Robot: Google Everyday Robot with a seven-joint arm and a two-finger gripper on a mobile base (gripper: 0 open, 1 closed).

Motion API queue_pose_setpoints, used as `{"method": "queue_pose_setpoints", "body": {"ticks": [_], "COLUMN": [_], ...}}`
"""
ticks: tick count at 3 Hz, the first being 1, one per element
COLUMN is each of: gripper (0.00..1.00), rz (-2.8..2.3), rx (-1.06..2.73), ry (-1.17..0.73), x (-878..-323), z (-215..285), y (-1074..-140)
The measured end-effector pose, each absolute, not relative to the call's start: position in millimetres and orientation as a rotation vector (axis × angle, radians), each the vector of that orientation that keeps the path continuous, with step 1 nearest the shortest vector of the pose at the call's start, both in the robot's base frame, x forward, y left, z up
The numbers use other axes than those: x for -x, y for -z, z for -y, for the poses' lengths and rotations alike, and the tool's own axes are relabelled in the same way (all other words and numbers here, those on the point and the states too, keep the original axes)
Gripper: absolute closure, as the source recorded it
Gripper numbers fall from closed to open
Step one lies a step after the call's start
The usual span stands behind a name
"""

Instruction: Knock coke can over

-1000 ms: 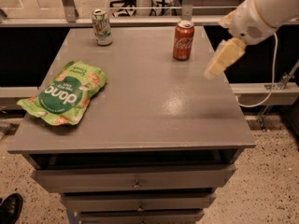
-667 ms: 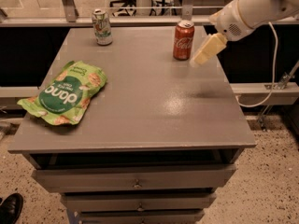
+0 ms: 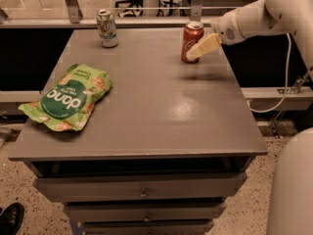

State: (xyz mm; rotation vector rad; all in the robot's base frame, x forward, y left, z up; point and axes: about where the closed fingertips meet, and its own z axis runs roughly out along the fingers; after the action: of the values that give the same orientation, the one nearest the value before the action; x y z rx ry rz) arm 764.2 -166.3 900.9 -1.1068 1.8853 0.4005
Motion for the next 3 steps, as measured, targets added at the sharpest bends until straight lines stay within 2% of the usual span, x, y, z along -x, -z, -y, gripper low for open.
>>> {"method": "queue_pose_setpoints", "body": {"ticks": [1, 3], "gripper": [0.0, 0.0], "rz": [-1.824, -1.608], "rx": [1.071, 1.118], "ry": [-0.529, -0.839], "x": [-773.7, -746.7], "z": [154.6, 116.8], "y": [-896.0, -908.2]}}
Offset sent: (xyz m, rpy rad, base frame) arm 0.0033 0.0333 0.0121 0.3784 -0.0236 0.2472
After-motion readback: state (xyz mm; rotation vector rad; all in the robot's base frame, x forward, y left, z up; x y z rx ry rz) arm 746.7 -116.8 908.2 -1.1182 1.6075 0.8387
